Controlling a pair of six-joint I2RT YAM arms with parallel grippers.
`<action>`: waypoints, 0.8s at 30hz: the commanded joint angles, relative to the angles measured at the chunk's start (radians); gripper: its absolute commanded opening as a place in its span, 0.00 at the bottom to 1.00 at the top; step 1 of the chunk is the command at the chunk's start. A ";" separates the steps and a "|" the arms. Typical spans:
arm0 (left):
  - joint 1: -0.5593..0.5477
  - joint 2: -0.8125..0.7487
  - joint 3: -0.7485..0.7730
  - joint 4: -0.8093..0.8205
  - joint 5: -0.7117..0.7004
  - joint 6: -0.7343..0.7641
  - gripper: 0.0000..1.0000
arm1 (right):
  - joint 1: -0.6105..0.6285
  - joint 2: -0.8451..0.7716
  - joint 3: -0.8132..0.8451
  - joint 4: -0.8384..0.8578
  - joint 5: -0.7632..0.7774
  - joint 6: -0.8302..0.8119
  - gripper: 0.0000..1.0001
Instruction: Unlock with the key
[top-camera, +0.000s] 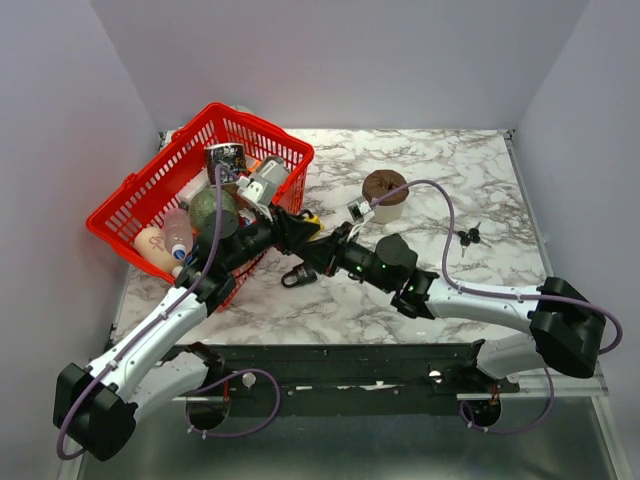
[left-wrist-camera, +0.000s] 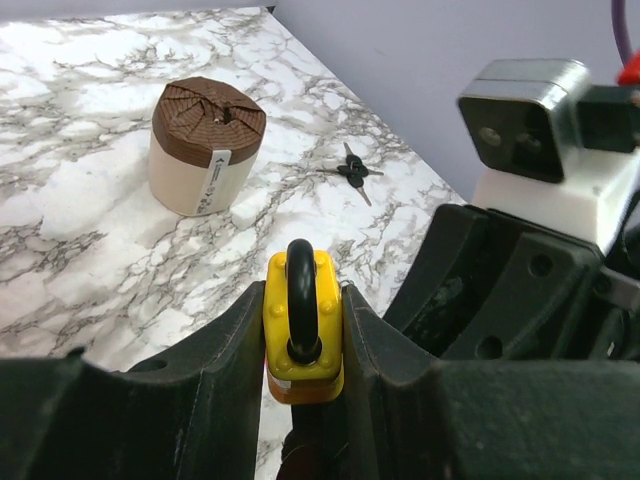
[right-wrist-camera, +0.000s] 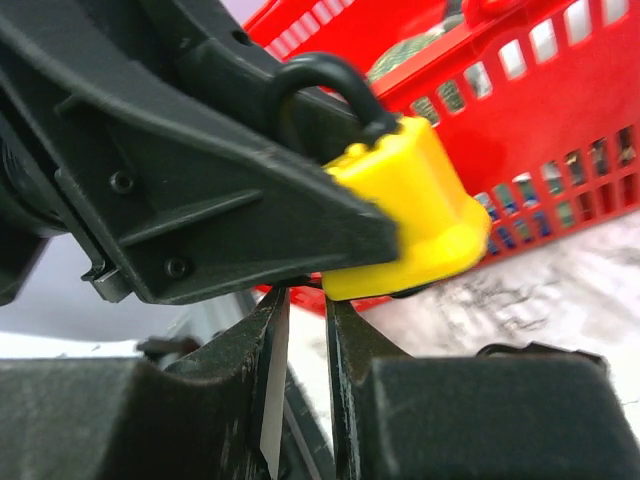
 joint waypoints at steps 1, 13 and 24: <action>-0.036 0.013 -0.003 0.053 0.040 -0.066 0.00 | 0.072 0.020 -0.020 0.198 0.307 -0.135 0.29; -0.049 0.027 0.009 0.018 0.016 -0.062 0.00 | 0.091 0.018 0.006 0.177 0.416 -0.153 0.33; -0.031 0.023 0.055 -0.107 -0.090 0.008 0.00 | 0.089 -0.248 -0.043 -0.278 0.211 -0.170 0.75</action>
